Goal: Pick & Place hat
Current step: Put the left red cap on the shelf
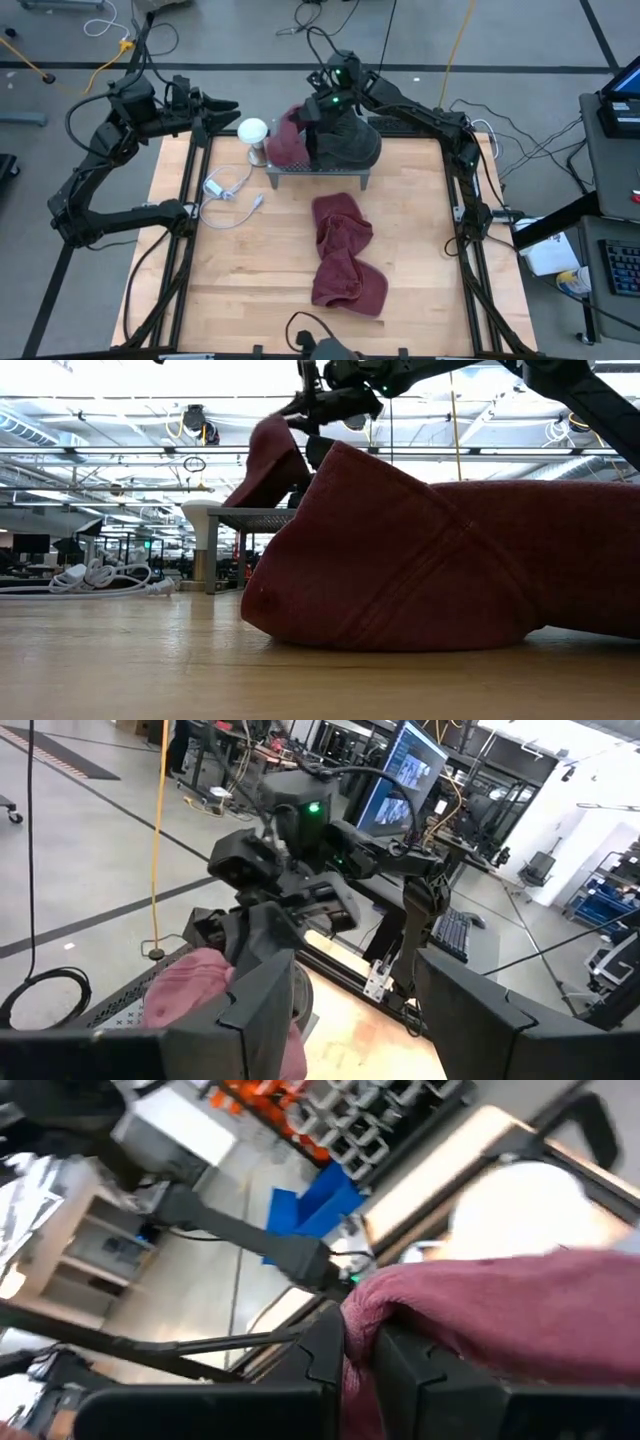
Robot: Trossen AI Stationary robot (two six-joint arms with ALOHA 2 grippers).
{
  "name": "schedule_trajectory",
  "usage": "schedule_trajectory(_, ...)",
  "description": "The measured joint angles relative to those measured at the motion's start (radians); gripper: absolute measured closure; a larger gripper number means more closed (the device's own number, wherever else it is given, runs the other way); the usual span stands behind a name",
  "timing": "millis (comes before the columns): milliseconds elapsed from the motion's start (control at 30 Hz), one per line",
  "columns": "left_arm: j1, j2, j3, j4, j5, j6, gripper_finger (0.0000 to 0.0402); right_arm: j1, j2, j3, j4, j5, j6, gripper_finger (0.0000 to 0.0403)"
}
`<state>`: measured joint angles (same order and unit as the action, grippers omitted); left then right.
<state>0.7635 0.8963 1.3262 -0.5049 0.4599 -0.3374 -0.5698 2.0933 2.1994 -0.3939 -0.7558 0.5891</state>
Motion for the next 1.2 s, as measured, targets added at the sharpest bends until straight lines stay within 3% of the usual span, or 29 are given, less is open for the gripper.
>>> schedule_trajectory(433,0.000,0.003,0.000,0.000,-0.016,0.018,0.0190,-0.013,-0.001,0.000,-0.166,0.061,-0.094,0.0382)
schedule_trajectory(867,0.000,0.003,0.000,0.000,-0.017,0.020,0.0190,-0.004,-0.034,0.001,-0.276,0.262,-0.175,0.0381)
schedule_trajectory(1200,0.000,0.003,0.000,0.000,-0.016,0.010,0.0190,0.015,-0.044,0.000,-0.309,0.415,-0.234,0.0325)
